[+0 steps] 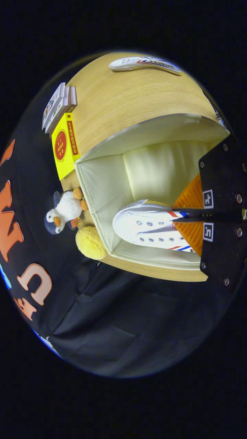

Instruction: Open the storage box then place both shoes into the box .Put the left shoe in first, then the right shoe, with the right side of both shoes facing outward in a uniform manner.

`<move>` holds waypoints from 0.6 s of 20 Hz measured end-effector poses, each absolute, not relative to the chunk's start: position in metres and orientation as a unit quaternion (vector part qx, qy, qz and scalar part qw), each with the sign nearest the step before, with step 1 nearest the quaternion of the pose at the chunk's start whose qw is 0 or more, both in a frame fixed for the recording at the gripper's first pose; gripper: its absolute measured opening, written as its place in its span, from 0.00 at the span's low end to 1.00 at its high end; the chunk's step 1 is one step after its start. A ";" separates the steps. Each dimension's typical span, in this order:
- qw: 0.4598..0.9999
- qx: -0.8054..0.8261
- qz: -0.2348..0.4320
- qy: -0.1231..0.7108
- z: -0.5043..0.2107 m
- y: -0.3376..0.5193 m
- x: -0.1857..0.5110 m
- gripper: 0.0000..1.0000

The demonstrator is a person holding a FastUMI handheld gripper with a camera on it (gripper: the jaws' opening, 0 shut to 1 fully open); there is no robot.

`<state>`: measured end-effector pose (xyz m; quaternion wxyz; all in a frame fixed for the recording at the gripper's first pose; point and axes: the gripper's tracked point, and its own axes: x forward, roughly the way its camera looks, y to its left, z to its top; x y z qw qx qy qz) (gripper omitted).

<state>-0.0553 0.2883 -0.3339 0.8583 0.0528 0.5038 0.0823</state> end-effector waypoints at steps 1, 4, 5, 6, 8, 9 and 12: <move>0.856 0.052 0.079 0.507 -0.336 0.288 -0.056 0.01; 0.851 0.041 0.067 0.519 -0.346 0.285 -0.060 0.05; 0.851 0.059 0.080 0.515 -0.341 0.295 -0.060 0.09; 0.851 0.072 0.089 0.512 -0.338 0.303 -0.059 0.18; 0.855 0.070 0.097 0.504 -0.325 0.304 -0.056 0.37; 0.859 0.064 0.100 0.499 -0.319 0.302 -0.055 0.42; 0.864 0.065 0.111 0.487 -0.302 0.301 -0.057 0.69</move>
